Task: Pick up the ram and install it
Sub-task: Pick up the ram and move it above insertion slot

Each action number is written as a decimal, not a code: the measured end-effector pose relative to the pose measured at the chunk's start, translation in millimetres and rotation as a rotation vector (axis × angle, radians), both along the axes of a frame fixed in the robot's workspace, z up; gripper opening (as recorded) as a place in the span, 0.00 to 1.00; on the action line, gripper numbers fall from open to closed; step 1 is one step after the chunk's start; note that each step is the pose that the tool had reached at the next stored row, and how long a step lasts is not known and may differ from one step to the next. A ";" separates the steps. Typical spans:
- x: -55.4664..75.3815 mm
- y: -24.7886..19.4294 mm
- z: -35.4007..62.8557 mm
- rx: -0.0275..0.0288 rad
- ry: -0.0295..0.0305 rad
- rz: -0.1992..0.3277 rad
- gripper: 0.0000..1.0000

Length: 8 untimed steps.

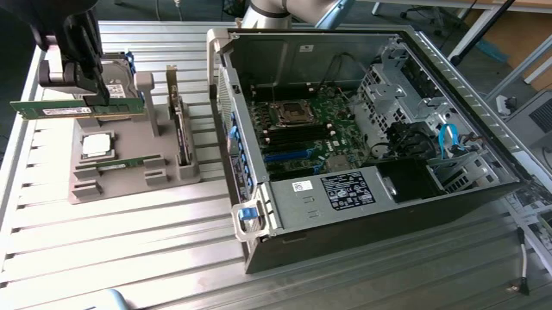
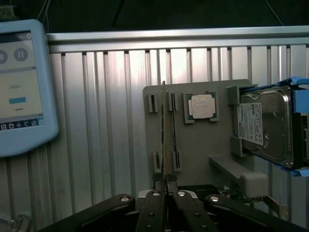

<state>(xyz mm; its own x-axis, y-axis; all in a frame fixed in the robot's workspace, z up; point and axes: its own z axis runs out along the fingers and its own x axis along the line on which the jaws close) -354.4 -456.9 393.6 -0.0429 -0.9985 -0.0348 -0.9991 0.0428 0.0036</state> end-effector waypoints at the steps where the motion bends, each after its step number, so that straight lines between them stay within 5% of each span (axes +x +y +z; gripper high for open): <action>1: 0.0 0.0 0.0 0.0000 0.0000 0.000 0.12; 8: 0.5 0.0 0.2 -0.0002 0.0002 0.000 0.12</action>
